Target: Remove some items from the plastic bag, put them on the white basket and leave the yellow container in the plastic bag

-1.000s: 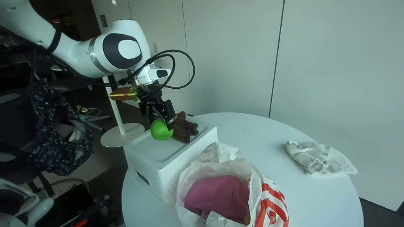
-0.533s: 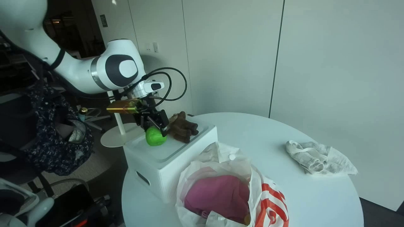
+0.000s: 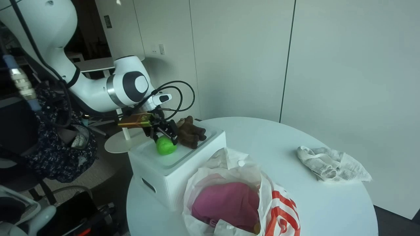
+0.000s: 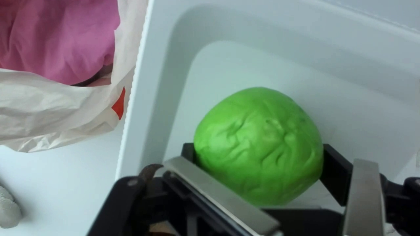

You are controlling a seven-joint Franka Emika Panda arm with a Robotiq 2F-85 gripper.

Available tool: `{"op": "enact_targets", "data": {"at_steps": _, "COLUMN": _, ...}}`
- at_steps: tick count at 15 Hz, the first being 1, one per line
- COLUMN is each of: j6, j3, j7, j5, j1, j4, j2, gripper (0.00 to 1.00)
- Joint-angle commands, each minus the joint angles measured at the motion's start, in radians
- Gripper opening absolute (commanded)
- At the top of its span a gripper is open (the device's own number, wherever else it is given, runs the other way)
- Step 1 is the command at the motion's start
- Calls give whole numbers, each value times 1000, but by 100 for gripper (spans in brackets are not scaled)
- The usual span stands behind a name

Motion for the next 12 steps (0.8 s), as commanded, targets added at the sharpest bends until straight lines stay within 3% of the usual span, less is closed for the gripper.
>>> {"op": "enact_targets", "data": {"at_steps": 1, "j6": 27, "j3": -23, "j7": 41, "j5": -42, "j1": 30, "j4": 39, "j2": 44, "gripper": 100}}
{"op": "enact_targets", "data": {"at_steps": 4, "j6": -3, "j3": -7, "j7": -27, "j5": 50, "j1": 27, "j4": 30, "j2": 8, "gripper": 100}}
{"op": "enact_targets", "data": {"at_steps": 5, "j6": 8, "j3": -23, "j7": 6, "j5": 5, "j1": 32, "j4": 26, "j2": 33, "gripper": 100}}
{"op": "enact_targets", "data": {"at_steps": 10, "j6": 7, "j3": -20, "j7": -12, "j5": 35, "j1": 33, "j4": 30, "j2": 28, "gripper": 100}}
{"op": "enact_targets", "data": {"at_steps": 12, "j6": 56, "j3": -28, "j7": 10, "j5": -2, "j1": 35, "j4": 26, "j2": -10, "gripper": 100}}
